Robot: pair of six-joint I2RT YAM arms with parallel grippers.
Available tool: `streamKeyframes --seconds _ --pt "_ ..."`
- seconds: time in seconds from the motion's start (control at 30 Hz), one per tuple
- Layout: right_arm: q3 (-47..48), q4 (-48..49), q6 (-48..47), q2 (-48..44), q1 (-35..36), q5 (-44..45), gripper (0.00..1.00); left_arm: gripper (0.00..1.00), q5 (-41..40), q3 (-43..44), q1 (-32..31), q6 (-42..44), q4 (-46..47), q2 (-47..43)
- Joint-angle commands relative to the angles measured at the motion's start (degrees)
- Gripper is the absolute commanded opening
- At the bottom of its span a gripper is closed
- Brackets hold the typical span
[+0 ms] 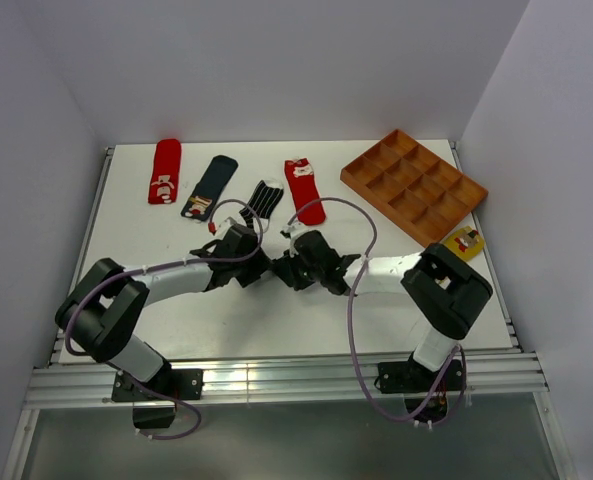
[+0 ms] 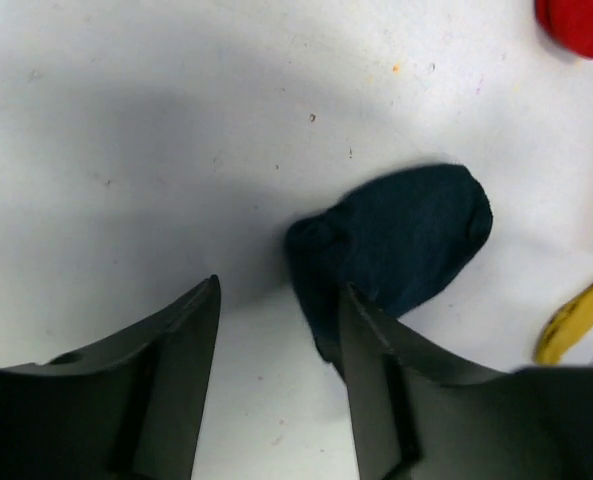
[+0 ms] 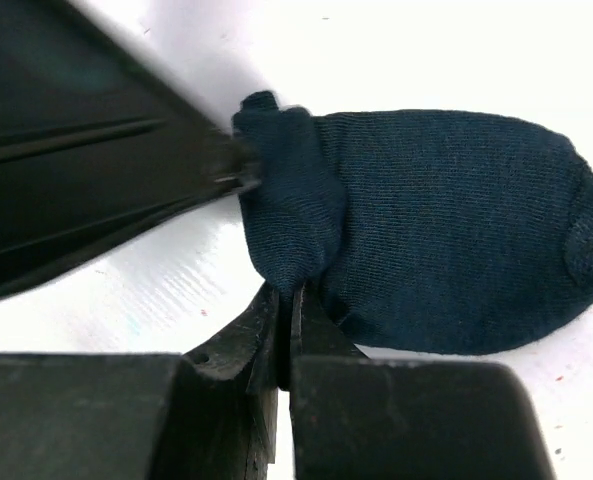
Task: Roll the socks
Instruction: Roll the sock at the center of the board.
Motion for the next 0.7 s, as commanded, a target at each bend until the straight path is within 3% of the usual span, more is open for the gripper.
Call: streamKeyframes --seconds 0.0,0.13,0.17,0.4,0.67 --pt "-0.02 -2.05 3.06 0.26 -5.3 -11.09 0.0 0.6 -2.33 -1.86 0.14 -3.58 2.29 -3.99" --pt "-1.07 -0.12 5.16 2.18 -10.05 -18.38 0.0 0.68 -2.15 -3.98 0.14 -4.81 6.14 -6.36" --pt "-1.77 3.98 6.56 2.8 -11.01 -26.41 0.0 0.68 -1.89 -4.15 0.14 -4.81 6.6 -6.37" --pt "-6.87 18.51 19.47 8.86 -20.24 -42.19 0.0 0.67 0.74 -4.33 0.05 -4.46 11.26 -4.61" --pt "-7.93 22.74 26.08 13.43 -23.59 -44.94 0.0 0.65 2.41 -1.87 -0.57 -2.8 11.96 -0.13"
